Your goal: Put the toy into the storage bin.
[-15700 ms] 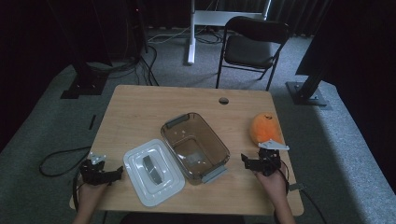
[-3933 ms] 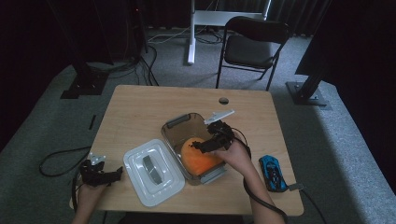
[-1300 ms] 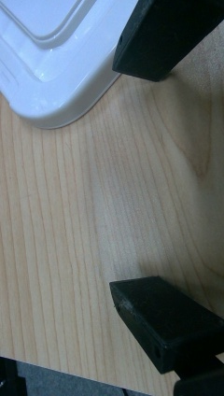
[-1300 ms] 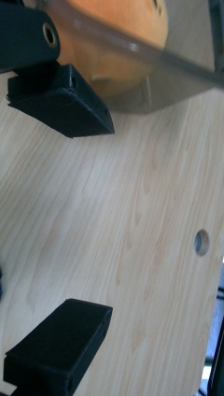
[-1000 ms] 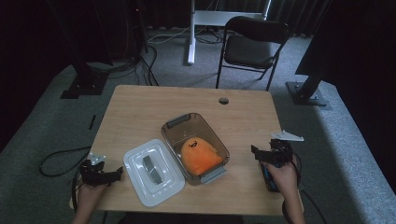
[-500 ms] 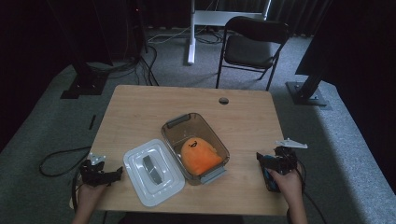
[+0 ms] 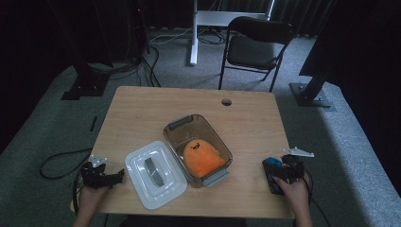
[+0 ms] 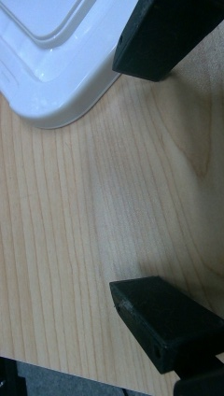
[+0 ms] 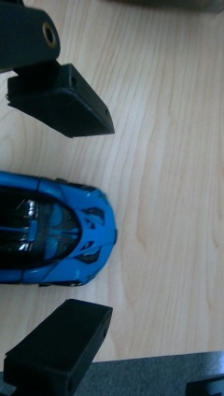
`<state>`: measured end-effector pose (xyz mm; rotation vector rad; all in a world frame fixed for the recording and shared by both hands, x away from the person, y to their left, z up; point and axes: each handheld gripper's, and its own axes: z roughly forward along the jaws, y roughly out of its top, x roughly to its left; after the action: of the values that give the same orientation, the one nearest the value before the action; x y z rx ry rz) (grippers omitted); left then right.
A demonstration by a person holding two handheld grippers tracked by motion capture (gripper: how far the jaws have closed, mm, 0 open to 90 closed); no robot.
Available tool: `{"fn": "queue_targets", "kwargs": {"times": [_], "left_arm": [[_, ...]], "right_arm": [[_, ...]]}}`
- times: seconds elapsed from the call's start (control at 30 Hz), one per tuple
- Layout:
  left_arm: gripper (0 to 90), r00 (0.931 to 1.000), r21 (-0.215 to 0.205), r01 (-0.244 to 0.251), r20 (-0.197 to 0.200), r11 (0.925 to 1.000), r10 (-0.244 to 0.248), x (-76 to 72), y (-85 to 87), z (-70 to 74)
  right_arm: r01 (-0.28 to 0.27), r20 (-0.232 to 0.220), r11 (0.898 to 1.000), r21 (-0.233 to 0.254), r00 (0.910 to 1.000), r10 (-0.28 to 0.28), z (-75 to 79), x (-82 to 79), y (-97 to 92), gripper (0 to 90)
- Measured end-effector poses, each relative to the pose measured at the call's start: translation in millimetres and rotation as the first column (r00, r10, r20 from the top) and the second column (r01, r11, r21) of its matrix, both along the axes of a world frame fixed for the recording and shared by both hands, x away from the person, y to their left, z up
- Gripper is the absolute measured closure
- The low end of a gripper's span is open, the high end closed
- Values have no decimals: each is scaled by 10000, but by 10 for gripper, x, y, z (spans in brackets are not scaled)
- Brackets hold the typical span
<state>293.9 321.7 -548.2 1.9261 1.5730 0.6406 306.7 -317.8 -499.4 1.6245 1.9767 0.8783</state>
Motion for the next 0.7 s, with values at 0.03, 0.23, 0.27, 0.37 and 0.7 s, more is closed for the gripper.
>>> {"fn": "queue_targets", "kwargs": {"times": [0.03, 0.23, 0.27, 0.37, 0.7], "left_arm": [[3, 10000, 0, 1, 0, 10000, -1, 0, 0, 0], [3, 10000, 2, 3, 1, 10000, -3, 0, 0, 0], [3, 10000, 2, 3, 1, 10000, -3, 0, 0, 0], [3, 10000, 0, 1, 2, 10000, -1, 0, 0, 0], [3, 10000, 1, 3, 1, 10000, -3, 0, 0, 0]], "right_arm": [[26, -40, 10000, -1, 10000, -26, -16, -6, -7, 108], [218, -192, 9996, -155, 9996, -221, -82, -23, -34, 109], [218, -192, 9996, -155, 9996, -221, -82, -23, -34, 109], [238, -405, 9997, -112, 9989, -242, -138, -40, -48, 108], [304, -1009, 9986, -426, 9943, -346, -256, -34, -49, 109]]}}
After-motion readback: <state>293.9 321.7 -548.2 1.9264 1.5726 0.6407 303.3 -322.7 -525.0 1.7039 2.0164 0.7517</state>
